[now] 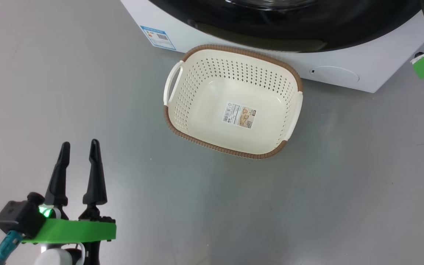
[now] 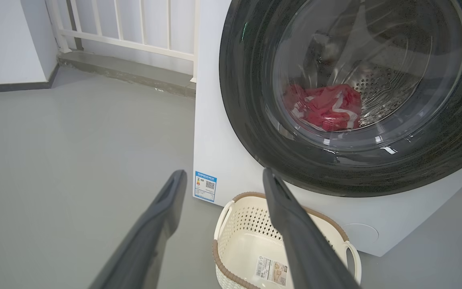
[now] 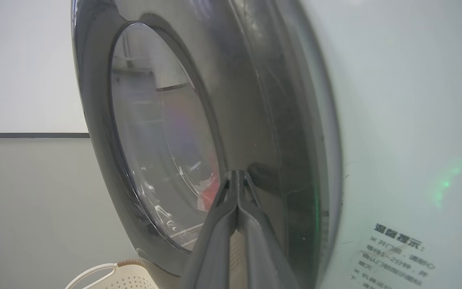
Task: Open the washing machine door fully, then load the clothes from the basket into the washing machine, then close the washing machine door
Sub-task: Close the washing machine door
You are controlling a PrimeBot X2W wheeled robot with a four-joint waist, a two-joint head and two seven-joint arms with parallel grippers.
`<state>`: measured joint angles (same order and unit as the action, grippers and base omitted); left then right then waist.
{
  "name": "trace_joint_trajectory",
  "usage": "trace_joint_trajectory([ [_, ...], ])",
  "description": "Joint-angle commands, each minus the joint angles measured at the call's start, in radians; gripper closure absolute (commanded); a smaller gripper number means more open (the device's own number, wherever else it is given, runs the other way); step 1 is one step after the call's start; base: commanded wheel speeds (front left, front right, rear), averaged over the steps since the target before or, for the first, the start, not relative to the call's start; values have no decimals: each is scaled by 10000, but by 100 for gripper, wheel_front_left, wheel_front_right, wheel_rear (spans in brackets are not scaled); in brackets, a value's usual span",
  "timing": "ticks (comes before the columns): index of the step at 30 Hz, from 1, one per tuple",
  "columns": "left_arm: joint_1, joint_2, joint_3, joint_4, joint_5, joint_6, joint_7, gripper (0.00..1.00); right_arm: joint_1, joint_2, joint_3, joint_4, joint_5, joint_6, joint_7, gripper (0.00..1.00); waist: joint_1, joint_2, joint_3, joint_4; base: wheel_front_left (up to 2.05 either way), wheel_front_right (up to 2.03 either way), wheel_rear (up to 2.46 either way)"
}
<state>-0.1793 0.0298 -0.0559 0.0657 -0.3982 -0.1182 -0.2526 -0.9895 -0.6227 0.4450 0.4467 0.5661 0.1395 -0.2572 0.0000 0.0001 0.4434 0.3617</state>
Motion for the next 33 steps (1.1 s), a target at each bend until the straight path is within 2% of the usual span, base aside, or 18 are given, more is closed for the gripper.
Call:
trace_joint_trajectory([
  [1, -202, 204, 323, -261, -13, 74, -91, 0, -165, -206, -125, -35, 110, -88, -46, 100, 0, -1, 8, 18, 0, 0, 0],
  [6, -189, 204, 306, -230, -23, 92, -91, 0, -551, -180, -353, 647, 80, -88, -46, 100, 0, -1, -63, 61, 0, 0, 0],
  [18, -107, 204, 412, -125, 100, 89, -91, 0, 52, 222, -300, 749, 83, -88, -46, 99, 0, -1, -513, -143, 0, 0, 0],
  [19, -92, 204, 426, -110, 129, 82, -91, 0, 170, 255, -305, 666, 91, -88, -46, 79, 0, -1, -591, -173, 0, 0, 0],
  [21, -45, 204, 450, -66, 190, 66, -91, 0, 478, 323, -347, 415, 114, -88, -46, 27, 0, -1, -782, -230, 0, 0, 0],
  [22, -18, 204, 466, -39, 226, 57, -91, 0, 660, 361, -392, 293, 118, -88, -46, 6, 0, -1, -884, -266, 0, 0, 0],
  [23, 34, 204, 491, 19, 308, 35, -91, 0, 1067, 432, -504, 53, 105, -88, -46, 0, 0, -1, -1102, -348, 0, 0, 0],
  [33, 314, 204, 742, 190, 788, -79, -91, 0, 3073, 858, -1120, -1120, -41, -88, -46, 0, 0, -1, -2146, -993, 0, 0, 0],
])
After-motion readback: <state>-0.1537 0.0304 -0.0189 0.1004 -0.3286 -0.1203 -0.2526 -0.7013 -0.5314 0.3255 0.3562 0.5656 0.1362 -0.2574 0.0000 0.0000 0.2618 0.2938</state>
